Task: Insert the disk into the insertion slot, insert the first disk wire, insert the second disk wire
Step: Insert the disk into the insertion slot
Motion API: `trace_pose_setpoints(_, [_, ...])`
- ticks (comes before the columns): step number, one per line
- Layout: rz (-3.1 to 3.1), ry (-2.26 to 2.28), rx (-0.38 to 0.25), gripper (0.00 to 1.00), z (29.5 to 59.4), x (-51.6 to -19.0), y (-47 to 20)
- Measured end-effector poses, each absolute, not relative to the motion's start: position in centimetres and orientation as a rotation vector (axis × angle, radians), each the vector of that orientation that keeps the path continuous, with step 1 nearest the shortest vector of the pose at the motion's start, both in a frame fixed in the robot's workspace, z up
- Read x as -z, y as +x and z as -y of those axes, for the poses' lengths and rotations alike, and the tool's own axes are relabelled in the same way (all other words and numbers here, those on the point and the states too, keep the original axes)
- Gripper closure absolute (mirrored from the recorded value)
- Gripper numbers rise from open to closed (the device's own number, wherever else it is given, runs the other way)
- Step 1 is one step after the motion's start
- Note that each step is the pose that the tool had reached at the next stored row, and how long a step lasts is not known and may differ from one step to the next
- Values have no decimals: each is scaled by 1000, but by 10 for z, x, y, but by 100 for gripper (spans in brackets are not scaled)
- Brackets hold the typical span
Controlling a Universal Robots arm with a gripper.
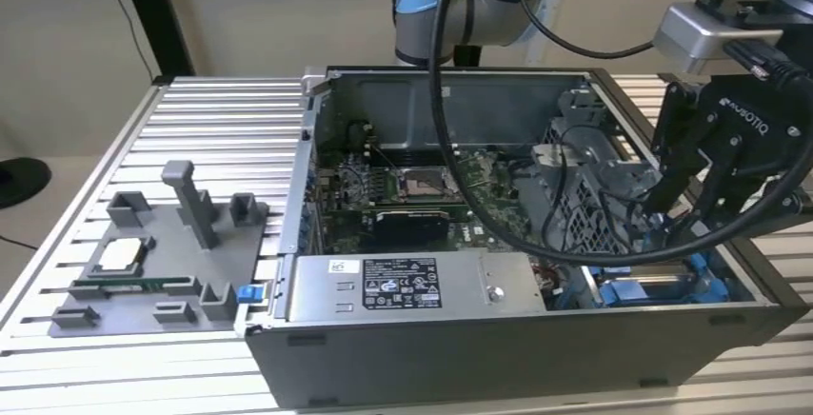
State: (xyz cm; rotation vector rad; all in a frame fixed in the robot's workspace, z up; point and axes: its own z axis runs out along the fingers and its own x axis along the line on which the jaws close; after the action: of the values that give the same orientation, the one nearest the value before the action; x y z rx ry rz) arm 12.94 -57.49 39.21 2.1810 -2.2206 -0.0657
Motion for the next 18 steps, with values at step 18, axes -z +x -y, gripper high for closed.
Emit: trace_pose_setpoints(18, [2057, 2343, 71, 0, 575, -394, 140])
